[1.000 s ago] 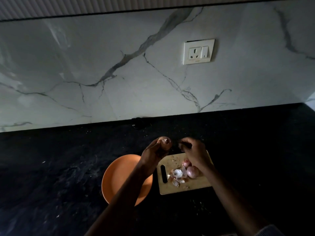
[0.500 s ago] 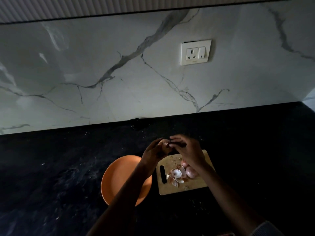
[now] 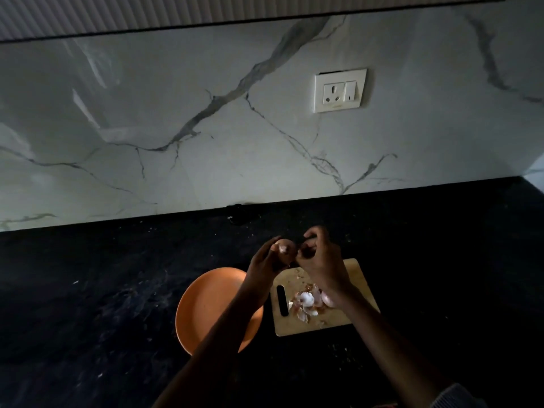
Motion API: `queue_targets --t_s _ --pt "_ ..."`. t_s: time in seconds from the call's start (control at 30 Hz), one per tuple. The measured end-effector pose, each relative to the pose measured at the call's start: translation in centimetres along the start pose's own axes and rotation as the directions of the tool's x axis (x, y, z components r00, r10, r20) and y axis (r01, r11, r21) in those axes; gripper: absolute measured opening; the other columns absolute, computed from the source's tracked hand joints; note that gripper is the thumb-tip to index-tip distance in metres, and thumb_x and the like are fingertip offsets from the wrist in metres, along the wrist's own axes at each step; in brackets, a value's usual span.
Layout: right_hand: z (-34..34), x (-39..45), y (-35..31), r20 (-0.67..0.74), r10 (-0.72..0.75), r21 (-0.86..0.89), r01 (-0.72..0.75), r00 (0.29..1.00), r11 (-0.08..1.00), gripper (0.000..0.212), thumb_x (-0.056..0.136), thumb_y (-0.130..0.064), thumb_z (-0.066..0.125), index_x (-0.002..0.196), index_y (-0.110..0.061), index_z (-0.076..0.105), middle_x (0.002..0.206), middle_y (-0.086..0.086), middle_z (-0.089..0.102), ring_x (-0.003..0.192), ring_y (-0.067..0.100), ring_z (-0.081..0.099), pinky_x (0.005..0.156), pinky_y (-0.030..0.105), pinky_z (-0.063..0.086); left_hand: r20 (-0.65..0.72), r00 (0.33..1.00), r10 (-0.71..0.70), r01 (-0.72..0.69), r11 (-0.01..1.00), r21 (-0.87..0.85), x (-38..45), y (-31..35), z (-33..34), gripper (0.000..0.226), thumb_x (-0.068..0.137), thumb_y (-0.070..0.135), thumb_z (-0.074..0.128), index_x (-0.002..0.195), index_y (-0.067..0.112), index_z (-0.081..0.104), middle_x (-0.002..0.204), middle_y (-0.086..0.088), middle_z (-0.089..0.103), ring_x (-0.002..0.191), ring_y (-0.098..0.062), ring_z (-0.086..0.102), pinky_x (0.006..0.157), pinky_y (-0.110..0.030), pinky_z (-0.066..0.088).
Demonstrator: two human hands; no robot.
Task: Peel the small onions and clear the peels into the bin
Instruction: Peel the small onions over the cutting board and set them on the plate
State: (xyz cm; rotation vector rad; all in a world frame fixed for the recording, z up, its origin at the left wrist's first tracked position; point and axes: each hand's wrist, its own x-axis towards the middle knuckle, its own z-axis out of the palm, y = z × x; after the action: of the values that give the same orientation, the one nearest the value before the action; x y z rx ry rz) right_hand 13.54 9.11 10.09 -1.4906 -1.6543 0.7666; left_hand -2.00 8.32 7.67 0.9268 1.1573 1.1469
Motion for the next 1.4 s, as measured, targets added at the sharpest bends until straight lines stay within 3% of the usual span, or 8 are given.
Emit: queue_targets --t_s 0.1,0.2,0.37,0.5,0.63,0.93,1.13,1.4 --pt "-0.7 0.4 0.5 -0.008 0.008 -0.03 -0.008 1.0 1.0 0.025 0.086 -0.004 0.073 0.106 -0.014 0.062 0.093 -0.004 0.068 0.084 0.003 0.064 0.069 0.003 0.046 -0.014 1.0 -0.006 0.006 1.0 0.005 0.2 0.1 -0.5 0.035 0.106 0.016 0.042 0.136 0.001 0.052 0.129 -0.026 0.059 0.108 -0.03 0.063 0.088 -0.039 0.055" --pt "-1.5 0.5 1.4 0.076 0.016 -0.094 -0.008 0.997 0.996 0.012 0.094 -0.01 0.066 0.105 -0.012 0.069 0.098 -0.002 0.07 0.085 0.006 0.064 0.067 0.005 0.045 -0.039 0.999 -0.036 0.035 0.999 -0.028 0.2 0.4 -0.9 0.036 0.107 0.014 0.04 0.138 -0.001 0.049 0.132 -0.025 0.056 0.11 -0.031 0.062 0.098 -0.05 0.05" --pt "-1.7 -0.3 2.7 0.224 0.031 -0.192 0.013 0.974 0.981 0.021 0.096 -0.01 0.064 0.116 -0.013 0.068 0.106 0.002 0.071 0.083 0.001 0.06 0.062 0.004 0.042 -0.039 0.997 -0.067 0.065 0.995 -0.07 0.2 0.2 -0.9 0.034 0.105 0.015 0.044 0.137 0.004 0.051 0.134 -0.022 0.056 0.122 -0.038 0.057 0.099 -0.048 0.051" --pt "-1.3 -0.2 1.2 0.133 -0.017 -0.023 0.02 0.991 1.0 0.024 0.091 -0.017 0.071 0.116 -0.018 0.068 0.105 -0.011 0.07 0.09 -0.009 0.062 0.075 0.003 0.047 -0.004 0.999 -0.05 0.05 0.998 -0.038 0.0 0.0 -0.4 0.033 0.104 0.013 0.046 0.134 0.003 0.053 0.125 -0.018 0.063 0.105 -0.021 0.067 0.08 -0.029 0.057" --pt "-0.6 0.1 0.2 0.089 -0.09 0.019 0.089 0.992 0.996 0.029 0.087 -0.015 0.077 0.115 -0.02 0.069 0.105 -0.011 0.073 0.098 -0.005 0.067 0.084 0.012 0.054 0.008 0.999 -0.05 0.05 0.998 -0.037 0.0 0.0 0.1 0.03 0.105 0.011 0.045 0.132 -0.001 0.054 0.119 -0.017 0.065 0.096 -0.015 0.07 0.076 -0.024 0.056" --pt "-0.2 -0.3 0.1 0.041 -0.023 0.049 0.021 0.999 0.999 0.026 0.087 -0.013 0.077 0.107 -0.026 0.065 0.095 -0.013 0.072 0.091 -0.007 0.066 0.072 0.011 0.053 -0.006 0.999 -0.046 0.046 0.999 -0.026 -0.3 0.3 0.3 0.026 0.106 0.014 0.044 0.126 0.005 0.057 0.114 -0.009 0.068 0.092 -0.008 0.07 0.073 -0.02 0.055" --pt "-0.2 -0.3 -0.4 0.01 -0.021 0.035 0.02 1.0 0.999 0.024 0.085 -0.008 0.076 0.097 -0.021 0.06 0.083 -0.013 0.069 0.082 -0.004 0.067 0.068 0.009 0.05 -0.044 0.999 -0.013 0.014 1.0 0.003 0.0 0.2 0.8 0.021 0.106 0.012 0.044 0.119 0.007 0.061 0.111 -0.013 0.067 0.092 -0.014 0.068 0.074 -0.024 0.057" --pt "0.0 -0.5 -0.7 -0.003 -0.04 -0.033 0.04 0.999 0.999 0.024 0.086 -0.009 0.075 0.103 -0.017 0.061 0.085 -0.016 0.063 0.08 -0.006 0.061 0.066 0.003 0.046 -0.025 1.0 -0.004 0.004 1.0 0.024 -0.1 0.3 0.6 0.02 0.106 0.011 0.043 0.118 0.012 0.059 0.109 -0.01 0.066 0.091 -0.013 0.068 0.073 -0.022 0.056"
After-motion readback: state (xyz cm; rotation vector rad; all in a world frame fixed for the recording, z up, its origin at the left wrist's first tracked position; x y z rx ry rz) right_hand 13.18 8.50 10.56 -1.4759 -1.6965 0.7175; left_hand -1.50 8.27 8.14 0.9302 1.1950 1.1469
